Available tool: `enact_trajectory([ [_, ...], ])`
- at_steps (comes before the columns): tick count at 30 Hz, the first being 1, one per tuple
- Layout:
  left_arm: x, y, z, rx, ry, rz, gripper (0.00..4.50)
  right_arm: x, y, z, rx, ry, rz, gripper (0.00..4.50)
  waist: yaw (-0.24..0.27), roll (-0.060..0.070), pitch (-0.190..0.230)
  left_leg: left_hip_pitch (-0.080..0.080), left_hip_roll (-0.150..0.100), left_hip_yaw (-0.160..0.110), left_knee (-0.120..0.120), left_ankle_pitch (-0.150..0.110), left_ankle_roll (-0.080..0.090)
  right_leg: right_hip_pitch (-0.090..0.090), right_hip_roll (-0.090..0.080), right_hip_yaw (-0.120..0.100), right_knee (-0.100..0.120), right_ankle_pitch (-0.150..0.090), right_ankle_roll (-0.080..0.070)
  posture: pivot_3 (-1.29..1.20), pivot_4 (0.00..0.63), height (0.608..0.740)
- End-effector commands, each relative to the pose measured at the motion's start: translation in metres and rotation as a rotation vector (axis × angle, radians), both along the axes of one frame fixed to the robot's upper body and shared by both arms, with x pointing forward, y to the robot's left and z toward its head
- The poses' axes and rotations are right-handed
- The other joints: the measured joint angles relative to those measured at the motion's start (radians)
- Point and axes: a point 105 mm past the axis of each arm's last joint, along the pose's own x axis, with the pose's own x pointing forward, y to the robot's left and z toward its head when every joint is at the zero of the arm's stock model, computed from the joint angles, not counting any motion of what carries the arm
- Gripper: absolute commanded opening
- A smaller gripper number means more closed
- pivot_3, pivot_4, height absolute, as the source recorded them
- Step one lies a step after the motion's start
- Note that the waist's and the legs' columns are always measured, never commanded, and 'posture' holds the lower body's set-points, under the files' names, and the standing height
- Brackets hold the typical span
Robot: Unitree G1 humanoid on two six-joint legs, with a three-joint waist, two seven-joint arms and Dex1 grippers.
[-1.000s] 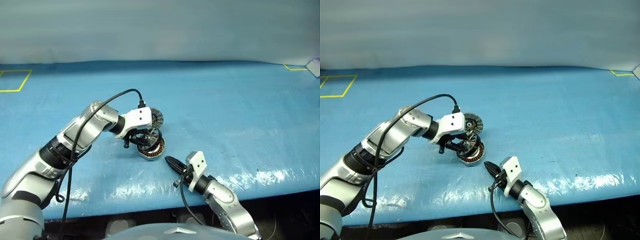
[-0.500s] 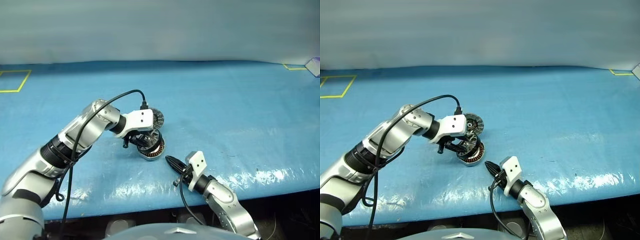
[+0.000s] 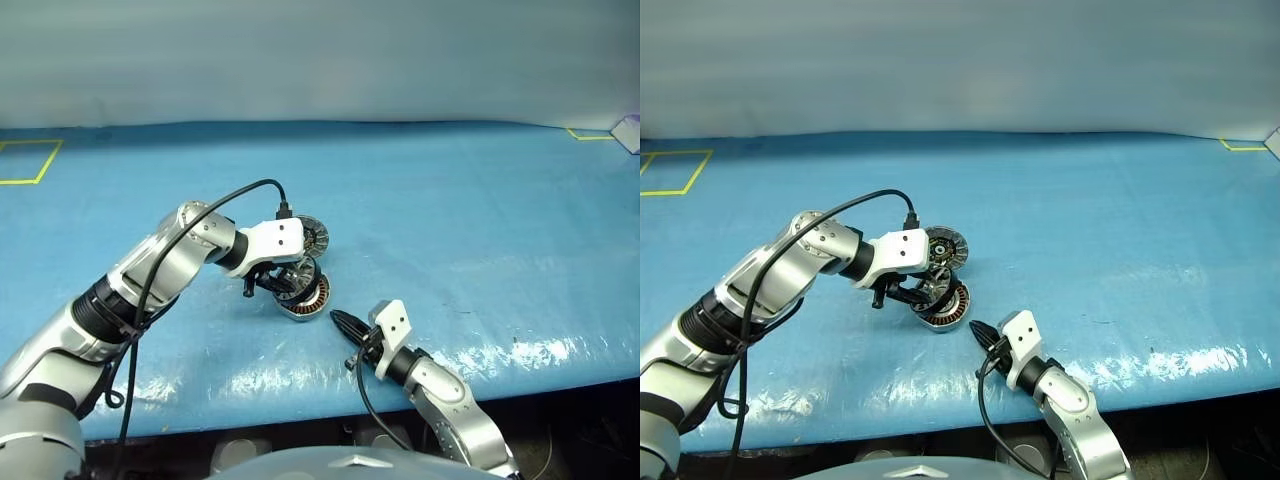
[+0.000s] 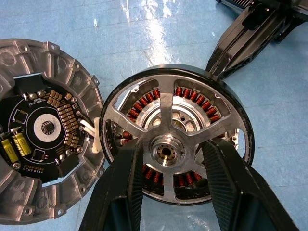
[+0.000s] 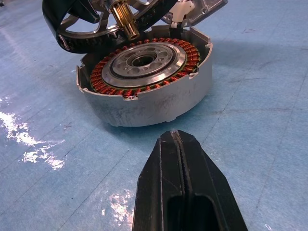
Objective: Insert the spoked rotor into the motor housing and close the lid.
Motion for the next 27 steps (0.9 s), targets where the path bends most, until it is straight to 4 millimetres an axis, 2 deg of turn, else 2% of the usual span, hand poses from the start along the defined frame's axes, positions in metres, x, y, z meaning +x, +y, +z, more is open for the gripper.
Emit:
enact_trajectory([
  [1, 0.002, 0.001, 0.008, 0.002, -0.039, -0.003, 1.59, -0.001, 0.0, 0.004, 0.007, -0.011, 0.004, 0.0, 0.0, 0.0, 0.0, 0.0, 0.0, 0.0, 0.0, 0.0, 0.0, 0.0, 0.0, 0.0, 0.0, 0.0, 0.0, 0.0, 0.15, 0.74],
  [22, 0.003, 0.003, -0.003, 0.102, -0.026, -0.091, 1.59, 0.001, -0.001, 0.003, -0.013, -0.011, -0.003, 0.0, -0.003, 0.0, 0.0, 0.0, 0.0, 0.0, 0.0, 0.0, 0.0, 0.0, 0.0, 0.0, 0.0, 0.0, 0.0, 0.0, 0.15, 0.74],
  [24, 0.003, 0.001, -0.003, 0.113, -0.025, -0.108, 2.34, 0.0, -0.001, 0.002, -0.014, -0.01, -0.007, 0.0, -0.003, 0.0, 0.0, 0.0, 0.0, 0.0, 0.0, 0.0, 0.0, 0.0, 0.0, 0.0, 0.0, 0.0, 0.0, 0.0, 0.15, 0.74],
  [25, 0.004, 0.0, -0.003, 0.115, -0.024, -0.113, 2.41, 0.0, -0.001, 0.002, -0.014, -0.009, -0.009, 0.0, -0.002, 0.0, 0.0, 0.0, 0.0, 0.0, 0.0, 0.0, 0.0, 0.0, 0.0, 0.0, 0.0, 0.0, 0.0, 0.0, 0.15, 0.74],
  [27, 0.005, -0.002, -0.002, 0.113, -0.026, -0.124, 2.96, 0.0, -0.002, 0.001, -0.019, -0.009, -0.015, 0.0, -0.002, 0.0, 0.0, 0.0, 0.0, 0.0, 0.0, 0.0, 0.0, 0.0, 0.0, 0.0, 0.0, 0.0, 0.0, 0.0, 0.15, 0.74],
])
